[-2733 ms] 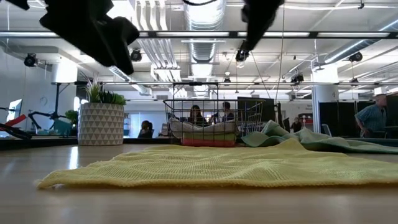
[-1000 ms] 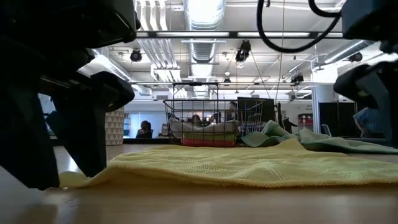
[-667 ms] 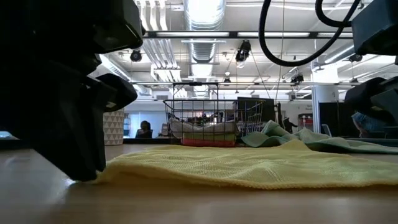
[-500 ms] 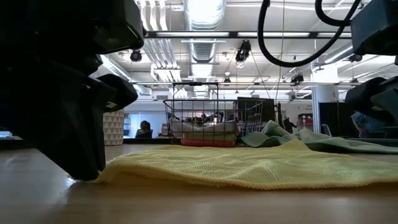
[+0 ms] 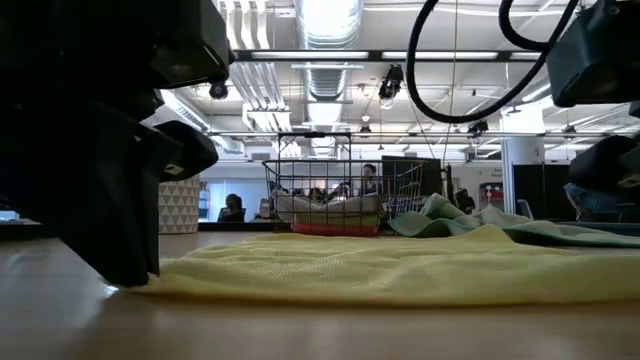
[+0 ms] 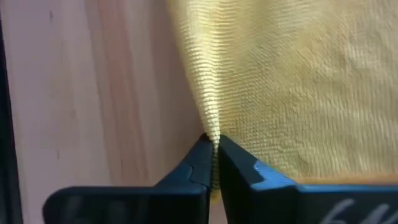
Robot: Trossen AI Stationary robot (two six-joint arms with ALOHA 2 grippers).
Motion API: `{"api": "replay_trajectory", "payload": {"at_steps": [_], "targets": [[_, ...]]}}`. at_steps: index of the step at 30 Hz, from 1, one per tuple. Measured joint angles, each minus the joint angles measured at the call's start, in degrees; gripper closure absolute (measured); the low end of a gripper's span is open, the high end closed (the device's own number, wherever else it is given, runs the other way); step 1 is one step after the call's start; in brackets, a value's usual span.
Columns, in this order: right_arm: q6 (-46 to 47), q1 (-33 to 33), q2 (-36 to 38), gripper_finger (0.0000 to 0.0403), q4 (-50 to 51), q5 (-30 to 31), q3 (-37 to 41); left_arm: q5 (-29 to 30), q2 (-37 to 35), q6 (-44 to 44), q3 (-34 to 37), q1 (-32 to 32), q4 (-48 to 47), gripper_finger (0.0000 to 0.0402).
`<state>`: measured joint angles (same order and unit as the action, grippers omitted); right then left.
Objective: Fold microfiber towels
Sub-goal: Fold the yellow towel
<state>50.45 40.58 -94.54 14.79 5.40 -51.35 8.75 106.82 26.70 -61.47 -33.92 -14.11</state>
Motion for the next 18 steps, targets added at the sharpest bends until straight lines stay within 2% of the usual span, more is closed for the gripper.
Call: {"api": "replay_trajectory", "payload": {"at_steps": [8, 12, 18], "targets": [[5.7, 0.3, 3.0, 0.0394, 0.3, 0.0, -5.6, -3.5, -3.6, 0.0, -2.2, 0.0, -11.5, 0.0401], [6.1, 0.5, 2.1, 0.0394, 1.5, 0.1, -10.9, -5.2, -7.3, -0.2, -2.8, -0.2, -11.5, 0.0401], [6.6, 1.1, 0.4, 0.0394, 11.2, 0.0, -19.7, -8.2, -13.8, 0.0, -3.2, -1.0, -12.6, 0.0402]]}}
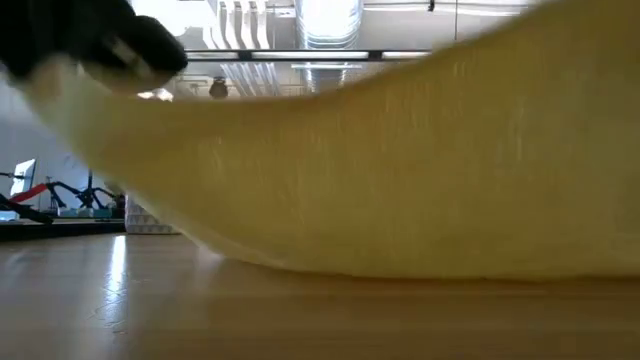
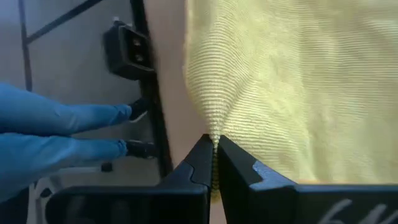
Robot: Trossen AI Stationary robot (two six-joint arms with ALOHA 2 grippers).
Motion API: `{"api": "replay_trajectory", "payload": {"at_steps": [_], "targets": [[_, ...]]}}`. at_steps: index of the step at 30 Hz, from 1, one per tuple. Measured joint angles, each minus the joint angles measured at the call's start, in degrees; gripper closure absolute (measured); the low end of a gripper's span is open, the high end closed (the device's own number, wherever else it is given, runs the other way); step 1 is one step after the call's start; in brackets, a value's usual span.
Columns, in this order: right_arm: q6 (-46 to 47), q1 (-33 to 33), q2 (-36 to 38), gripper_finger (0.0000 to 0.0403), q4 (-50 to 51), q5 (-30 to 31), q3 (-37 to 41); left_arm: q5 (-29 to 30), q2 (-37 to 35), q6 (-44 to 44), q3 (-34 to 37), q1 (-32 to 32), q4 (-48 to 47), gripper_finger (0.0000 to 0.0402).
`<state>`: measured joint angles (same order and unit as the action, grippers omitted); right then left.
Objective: Fold microfiber towels
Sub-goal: Fold the yellow towel
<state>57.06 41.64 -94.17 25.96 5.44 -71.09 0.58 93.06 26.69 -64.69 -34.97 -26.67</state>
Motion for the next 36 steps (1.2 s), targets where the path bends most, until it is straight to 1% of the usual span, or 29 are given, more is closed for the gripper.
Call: {"api": "replay_trajectory", "payload": {"at_steps": [2, 5, 6, 9, 11, 16, 21, 28, 34, 36], "targets": [[0.1, 0.1, -0.4, 0.0394, 2.7, 0.4, -2.3, 0.6, -2.2, 0.0, 0.0, -0.1, -0.1, 0.0402], [0.3, -0.1, -1.3, 0.0394, 9.6, 1.1, -3.8, 5.5, -3.8, -0.2, 0.1, 0.6, 0.0, 0.0402], [0.8, -0.4, -1.7, 0.0394, 10.4, 2.0, -4.0, 7.3, -3.9, -0.3, 0.3, 1.0, -0.7, 0.0402], [4.5, -1.9, -2.1, 0.0394, 14.6, 4.4, -3.8, 11.4, -3.8, 0.0, 0.4, 3.1, -1.9, 0.0402], [8.6, -3.3, -2.5, 0.0394, 16.7, 5.3, -3.7, 13.4, -3.2, 1.8, 0.6, 4.8, -3.3, 0.0402], [17.9, -6.9, -3.6, 0.0394, 23.1, 5.8, -3.5, 14.8, -1.1, 6.6, 1.4, 9.2, -3.5, 0.0402], [22.6, -9.2, -3.6, 0.0394, 26.9, 5.8, -3.4, 15.4, 0.3, 7.6, 1.3, 12.9, -4.2, 0.0402], [24.1, -11.1, -3.6, 0.0394, 27.9, 5.1, -3.3, 15.4, 0.8, 7.6, 1.3, 16.6, -4.4, 0.0402], [24.1, -11.3, -3.6, 0.0394, 28.0, 5.0, -3.3, 15.2, 0.7, 7.2, 1.3, 18.0, -4.3, 0.0402], [24.0, -11.3, -3.6, 0.0391, 28.1, 5.0, -3.3, 16.0, 0.7, 7.0, 1.3, 18.1, -4.3, 0.0402]]}}
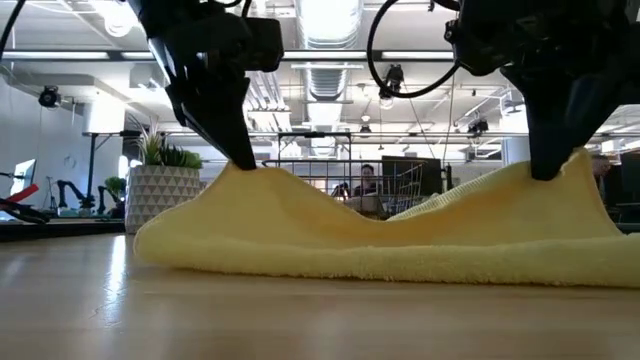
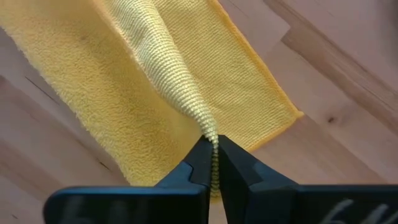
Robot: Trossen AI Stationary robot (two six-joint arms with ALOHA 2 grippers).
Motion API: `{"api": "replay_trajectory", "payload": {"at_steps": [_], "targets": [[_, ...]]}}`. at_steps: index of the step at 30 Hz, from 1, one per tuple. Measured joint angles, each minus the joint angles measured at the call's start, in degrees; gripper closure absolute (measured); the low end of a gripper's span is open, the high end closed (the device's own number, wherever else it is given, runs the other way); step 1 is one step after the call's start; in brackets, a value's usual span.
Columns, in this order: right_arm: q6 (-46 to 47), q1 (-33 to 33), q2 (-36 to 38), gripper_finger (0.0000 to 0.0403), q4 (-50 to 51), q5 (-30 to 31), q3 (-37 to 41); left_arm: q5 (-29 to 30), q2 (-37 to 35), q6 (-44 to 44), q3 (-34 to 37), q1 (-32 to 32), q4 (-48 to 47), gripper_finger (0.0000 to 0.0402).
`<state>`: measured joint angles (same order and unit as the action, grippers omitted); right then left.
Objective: Fold microfiber towels
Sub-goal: Fold the yellow towel
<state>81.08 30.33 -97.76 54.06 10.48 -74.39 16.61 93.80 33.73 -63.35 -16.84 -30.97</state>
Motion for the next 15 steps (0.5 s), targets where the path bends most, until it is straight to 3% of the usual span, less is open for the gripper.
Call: {"api": "replay_trajectory", "payload": {"at_steps": [5, 15], "targets": [[1.8, 0.0, 0.0, 0.0371, 3.2, 0.0, 0.0, 0.9, 0.0, -3.9, 0.0, 0.7, 0.1, 0.0384], [6.5, -1.5, 0.0, 0.0298, 9.9, 3.3, 0.0, 1.0, 0.0, -4.6, -0.1, 2.6, 0.4, 0.0292]]}}
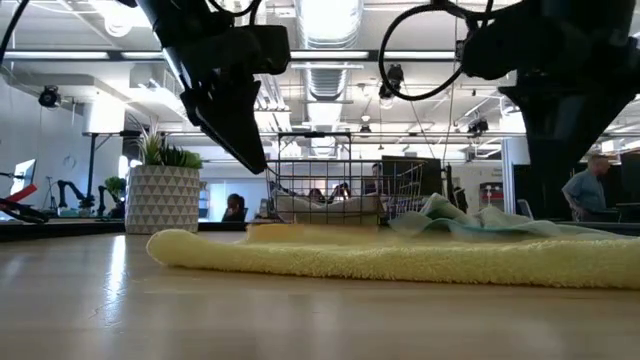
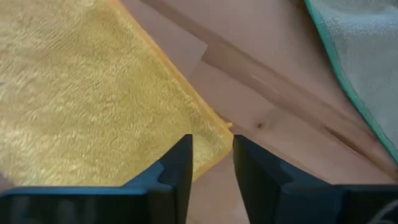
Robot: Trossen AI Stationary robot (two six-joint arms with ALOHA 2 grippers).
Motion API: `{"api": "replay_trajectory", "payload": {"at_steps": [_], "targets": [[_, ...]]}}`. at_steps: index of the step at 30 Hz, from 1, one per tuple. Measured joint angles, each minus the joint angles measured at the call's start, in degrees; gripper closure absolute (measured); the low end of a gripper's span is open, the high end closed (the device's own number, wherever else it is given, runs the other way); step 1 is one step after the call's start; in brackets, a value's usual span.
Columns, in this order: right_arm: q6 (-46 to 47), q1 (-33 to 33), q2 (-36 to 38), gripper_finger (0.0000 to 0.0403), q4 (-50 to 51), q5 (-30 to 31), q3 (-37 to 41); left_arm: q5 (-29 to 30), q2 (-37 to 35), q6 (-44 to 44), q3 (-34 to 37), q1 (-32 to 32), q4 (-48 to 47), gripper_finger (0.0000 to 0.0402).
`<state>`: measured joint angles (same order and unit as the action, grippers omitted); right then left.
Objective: Fold microfiber towels
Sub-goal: Fold the yellow towel
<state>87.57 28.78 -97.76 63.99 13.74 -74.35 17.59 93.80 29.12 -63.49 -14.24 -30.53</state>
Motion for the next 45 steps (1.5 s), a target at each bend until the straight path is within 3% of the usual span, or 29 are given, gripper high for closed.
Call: {"api": "replay_trajectory", "payload": {"at_steps": [3, 9, 14, 22, 26, 32, 45], "targets": [[-0.4, -0.8, 0.0, 0.0278, 0.0, 0.0, 0.0, -1.0, 0.0, 0.1, -0.3, 0.5, 0.1, 0.0269], [-3.3, 0.3, 0.0, 0.0257, -0.7, -0.9, -2.1, -10.1, -0.1, 0.0, 0.3, -0.2, 0.1, 0.0254], [-5.5, 2.4, 0.0, 0.0263, -1.0, -1.3, -3.2, -10.2, -0.1, -2.0, 2.5, -2.2, 2.3, 0.0254], [-2.1, 3.6, 0.0, 0.0283, -2.7, -1.7, -3.2, -10.1, -0.1, -4.2, 9.0, -1.0, 18.5, 0.0254], [-2.1, 3.6, 0.0, 0.0292, -6.6, -1.7, -3.2, -9.7, 0.2, -4.2, 12.2, 0.2, 22.0, 0.0257], [-2.6, 3.6, 0.0, 0.0294, -11.6, -1.7, -2.9, -9.7, 3.2, -4.6, 14.9, 1.9, 26.3, 0.0297], [-0.8, 3.6, 0.1, 0.0294, -12.0, -1.7, -2.2, -6.9, 4.3, -9.6, 16.3, 6.8, 25.3, 0.0393]]}}
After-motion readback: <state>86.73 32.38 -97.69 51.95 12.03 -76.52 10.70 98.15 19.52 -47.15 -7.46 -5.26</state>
